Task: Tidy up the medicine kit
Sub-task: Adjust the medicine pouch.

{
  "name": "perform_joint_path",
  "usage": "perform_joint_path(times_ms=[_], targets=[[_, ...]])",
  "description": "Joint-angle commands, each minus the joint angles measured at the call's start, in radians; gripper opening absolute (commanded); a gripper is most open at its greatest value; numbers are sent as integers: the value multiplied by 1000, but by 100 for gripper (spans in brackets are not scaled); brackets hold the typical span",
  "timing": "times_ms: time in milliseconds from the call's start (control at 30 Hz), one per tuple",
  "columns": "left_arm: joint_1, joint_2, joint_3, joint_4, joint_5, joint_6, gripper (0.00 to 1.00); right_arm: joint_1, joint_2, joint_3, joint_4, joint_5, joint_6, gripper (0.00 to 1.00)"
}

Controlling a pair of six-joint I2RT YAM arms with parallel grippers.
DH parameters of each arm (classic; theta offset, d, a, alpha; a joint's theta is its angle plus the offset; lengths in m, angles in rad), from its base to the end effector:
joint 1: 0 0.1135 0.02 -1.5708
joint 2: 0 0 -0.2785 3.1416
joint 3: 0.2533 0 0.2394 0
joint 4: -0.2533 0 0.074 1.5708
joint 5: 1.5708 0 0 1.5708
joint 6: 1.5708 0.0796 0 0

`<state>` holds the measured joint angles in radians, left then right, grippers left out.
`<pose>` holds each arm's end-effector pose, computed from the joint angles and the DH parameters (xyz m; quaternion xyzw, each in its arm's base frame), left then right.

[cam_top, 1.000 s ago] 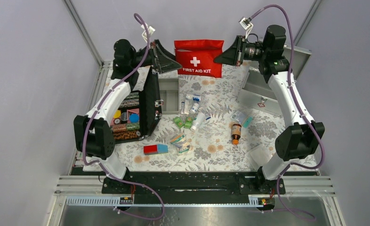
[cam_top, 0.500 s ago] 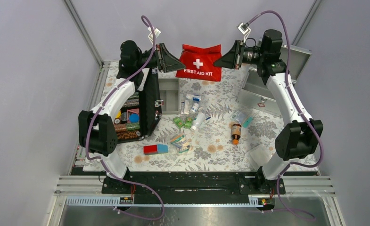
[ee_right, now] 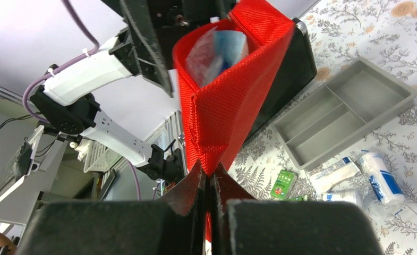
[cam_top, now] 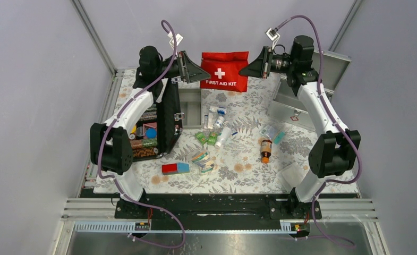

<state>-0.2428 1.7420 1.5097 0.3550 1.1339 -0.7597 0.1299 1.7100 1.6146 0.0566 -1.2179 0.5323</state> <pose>0.3842 -0.1695 0.4061 0.2462 0.6430 -0.6157 0.3832 0.3835 0.1254 0.4230 -0.2704 0.6585 0.5747 0.4037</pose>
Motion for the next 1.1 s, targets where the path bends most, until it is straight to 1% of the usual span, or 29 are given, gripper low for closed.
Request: perform_joint_path(times_ms=[0,133,233,467,633,867,1000,1067], targets=[[4,50,2,68,-57,-31,78,7,-38,58,83,-36,30,3],[5,101,10,128,-75,-69,86,8,-45,50,90,-47,40,3],[5,133,21,179,-62,-105,86,8,-48,45,91,-46,41,2],[2,175,13,252,44,-161,89,8,-45,85,75,-49,48,2],[-8,211,51,262,87,-214,99,17,-57,129,37,-53,49,2],[-60,255,165,305,76,-284,99,76,-70,192,-4,-83,50,0],[-83,265,232,342,88,-321,99,79,-66,203,-31,-114,40,0],[-85,254,246,359,98,-326,91,71,-59,204,-32,-132,32,0]])
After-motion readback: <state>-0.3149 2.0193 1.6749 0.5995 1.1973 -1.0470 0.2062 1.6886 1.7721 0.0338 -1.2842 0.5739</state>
